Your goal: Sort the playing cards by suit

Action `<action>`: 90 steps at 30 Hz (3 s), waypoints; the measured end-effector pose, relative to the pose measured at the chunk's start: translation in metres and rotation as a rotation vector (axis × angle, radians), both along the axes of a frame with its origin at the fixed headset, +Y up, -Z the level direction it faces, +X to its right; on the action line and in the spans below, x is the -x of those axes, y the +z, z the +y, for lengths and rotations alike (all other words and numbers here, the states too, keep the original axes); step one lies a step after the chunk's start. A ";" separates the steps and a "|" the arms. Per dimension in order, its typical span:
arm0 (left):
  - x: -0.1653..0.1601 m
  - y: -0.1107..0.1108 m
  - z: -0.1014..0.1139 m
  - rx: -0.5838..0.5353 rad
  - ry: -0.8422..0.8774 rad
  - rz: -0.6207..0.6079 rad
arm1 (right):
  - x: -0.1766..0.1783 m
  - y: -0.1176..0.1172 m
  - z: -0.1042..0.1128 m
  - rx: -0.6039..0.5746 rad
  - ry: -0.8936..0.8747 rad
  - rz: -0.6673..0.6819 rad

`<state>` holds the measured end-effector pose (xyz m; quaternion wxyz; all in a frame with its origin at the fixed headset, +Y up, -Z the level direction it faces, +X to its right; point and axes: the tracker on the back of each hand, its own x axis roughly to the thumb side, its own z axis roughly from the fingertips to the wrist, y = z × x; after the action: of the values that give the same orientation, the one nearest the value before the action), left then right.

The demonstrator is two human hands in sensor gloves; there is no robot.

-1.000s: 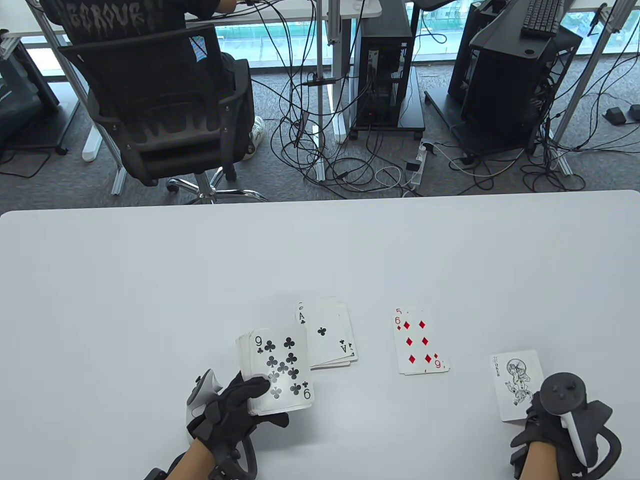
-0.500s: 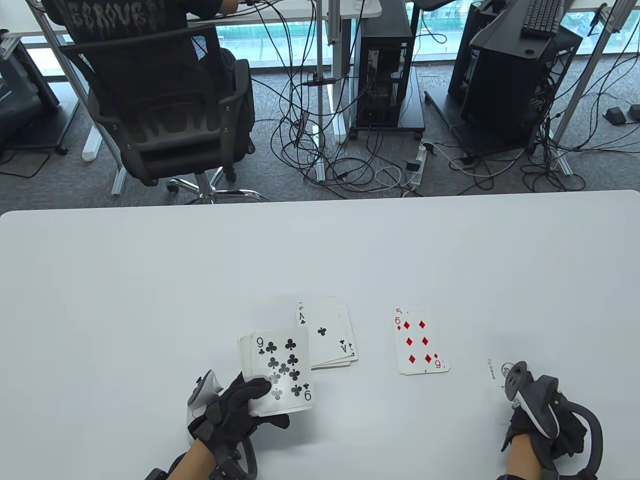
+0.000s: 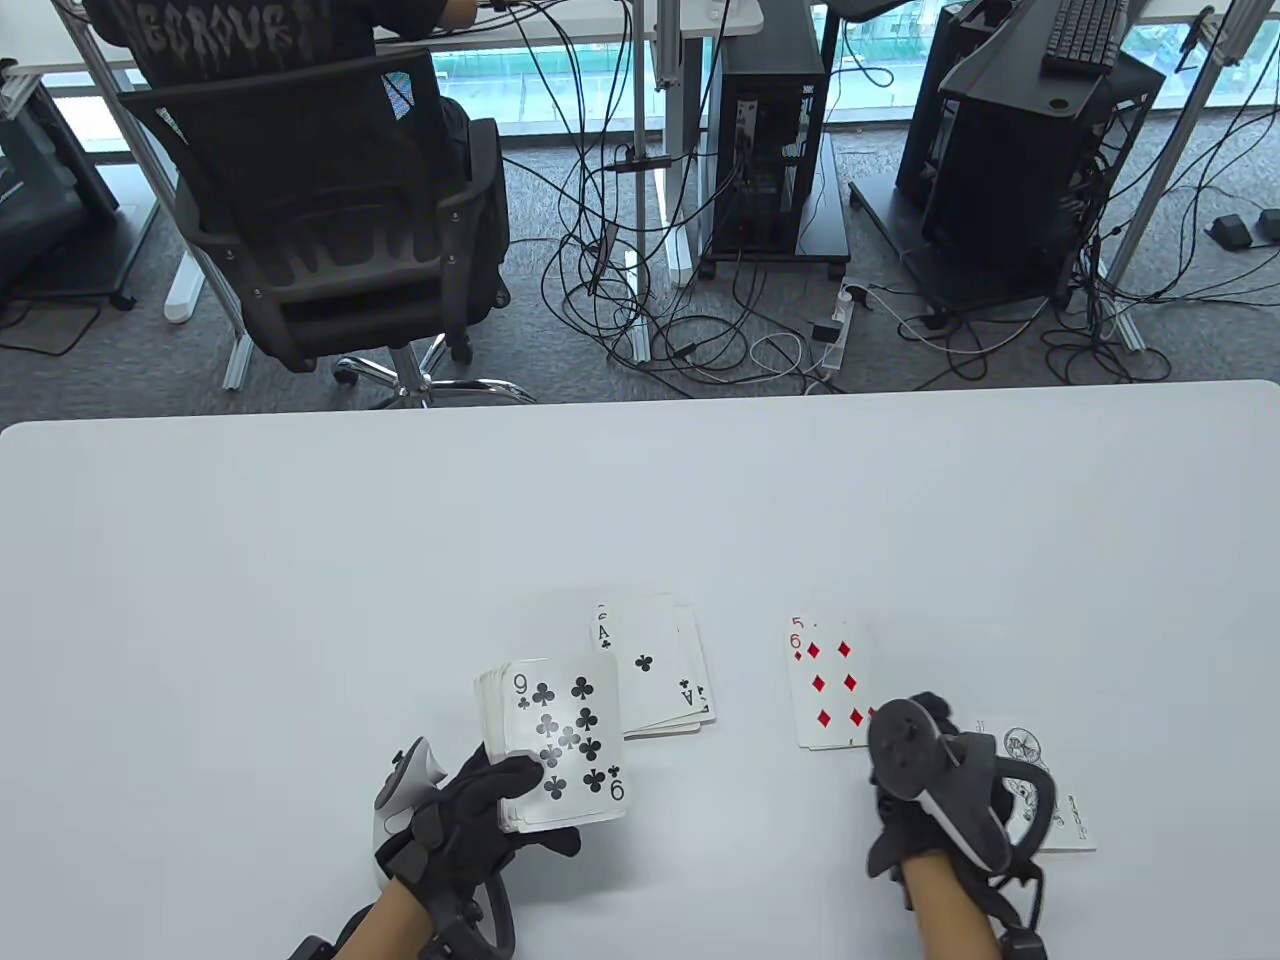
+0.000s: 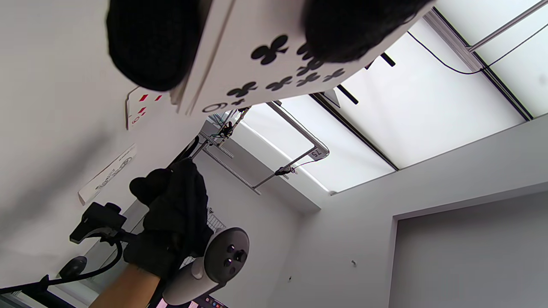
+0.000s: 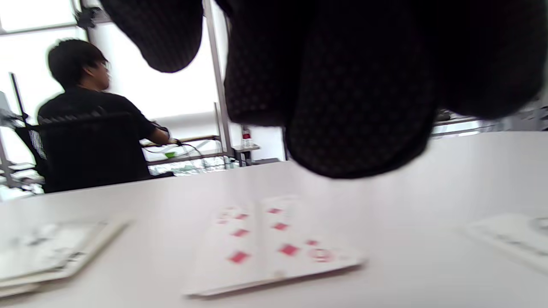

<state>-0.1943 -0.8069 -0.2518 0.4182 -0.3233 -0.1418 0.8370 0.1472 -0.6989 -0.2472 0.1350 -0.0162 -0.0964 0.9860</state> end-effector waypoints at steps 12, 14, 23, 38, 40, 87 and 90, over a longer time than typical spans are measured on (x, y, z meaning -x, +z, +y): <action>0.005 -0.003 0.004 -0.007 0.009 0.032 | 0.131 0.020 -0.013 -0.155 -0.363 0.460; 0.004 -0.003 0.002 0.000 0.004 0.028 | 0.125 0.024 -0.017 -0.149 -0.424 0.451; -0.004 0.001 0.002 -0.014 -0.011 -0.017 | 0.131 0.031 -0.030 -0.099 -0.343 0.411; -0.004 0.001 0.001 -0.011 -0.054 -0.019 | 0.118 0.025 -0.040 -0.123 -0.455 0.326; -0.003 0.001 0.001 -0.007 -0.056 -0.017 | 0.116 0.024 -0.039 -0.134 -0.439 0.311; 0.011 -0.002 0.007 0.021 0.045 0.104 | 0.111 -0.085 -0.068 0.341 0.206 -0.077; 0.011 -0.002 0.008 0.022 0.040 0.104 | 0.111 -0.075 -0.061 0.250 0.087 -0.009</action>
<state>-0.2051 -0.7993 -0.2537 0.4047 -0.2811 -0.1169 0.8623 0.0364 -0.7602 -0.3223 0.0884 -0.0332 0.0258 0.9952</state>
